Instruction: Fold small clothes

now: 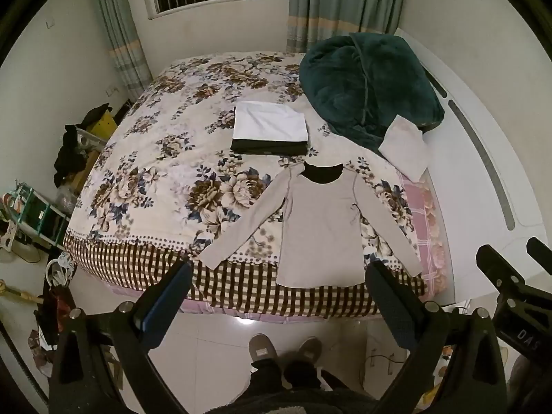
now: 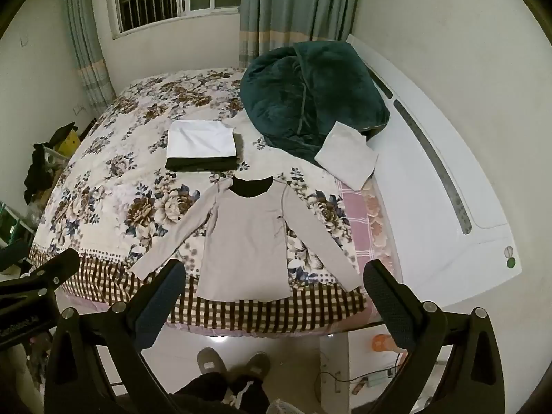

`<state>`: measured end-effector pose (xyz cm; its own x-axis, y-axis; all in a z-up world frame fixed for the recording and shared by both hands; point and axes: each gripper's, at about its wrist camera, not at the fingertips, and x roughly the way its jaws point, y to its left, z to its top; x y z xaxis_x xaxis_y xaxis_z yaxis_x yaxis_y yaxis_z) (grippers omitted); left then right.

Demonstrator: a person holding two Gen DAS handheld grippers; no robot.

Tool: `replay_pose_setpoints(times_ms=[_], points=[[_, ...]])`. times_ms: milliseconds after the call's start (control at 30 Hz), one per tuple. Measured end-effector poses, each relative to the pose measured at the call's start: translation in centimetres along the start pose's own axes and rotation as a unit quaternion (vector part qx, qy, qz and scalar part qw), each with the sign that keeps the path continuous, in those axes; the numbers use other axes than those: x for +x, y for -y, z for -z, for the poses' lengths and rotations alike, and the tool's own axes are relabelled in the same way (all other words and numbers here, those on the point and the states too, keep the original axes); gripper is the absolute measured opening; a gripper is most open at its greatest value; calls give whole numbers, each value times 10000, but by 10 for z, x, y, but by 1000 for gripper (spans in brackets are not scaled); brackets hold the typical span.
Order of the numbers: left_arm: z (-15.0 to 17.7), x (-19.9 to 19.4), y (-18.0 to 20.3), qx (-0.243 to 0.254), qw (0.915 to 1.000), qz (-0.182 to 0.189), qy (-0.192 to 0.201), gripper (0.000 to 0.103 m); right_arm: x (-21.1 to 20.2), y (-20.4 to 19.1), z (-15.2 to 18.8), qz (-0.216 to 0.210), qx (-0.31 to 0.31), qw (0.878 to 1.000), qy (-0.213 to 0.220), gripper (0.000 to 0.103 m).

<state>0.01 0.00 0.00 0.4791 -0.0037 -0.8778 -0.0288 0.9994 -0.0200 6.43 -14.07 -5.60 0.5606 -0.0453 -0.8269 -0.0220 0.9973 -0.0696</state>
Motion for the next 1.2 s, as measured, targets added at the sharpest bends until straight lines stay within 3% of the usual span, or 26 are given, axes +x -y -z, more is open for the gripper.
replay_pose_setpoints(times_ms=[433,1200], points=[[-14,-5,7,22,9999,111,22,103,-17,3,-14,-18,8,10000,85,103],[-1,-32,3,-25,9996,84,259,103,-51,9,-19,80,-145,9989,440,103]])
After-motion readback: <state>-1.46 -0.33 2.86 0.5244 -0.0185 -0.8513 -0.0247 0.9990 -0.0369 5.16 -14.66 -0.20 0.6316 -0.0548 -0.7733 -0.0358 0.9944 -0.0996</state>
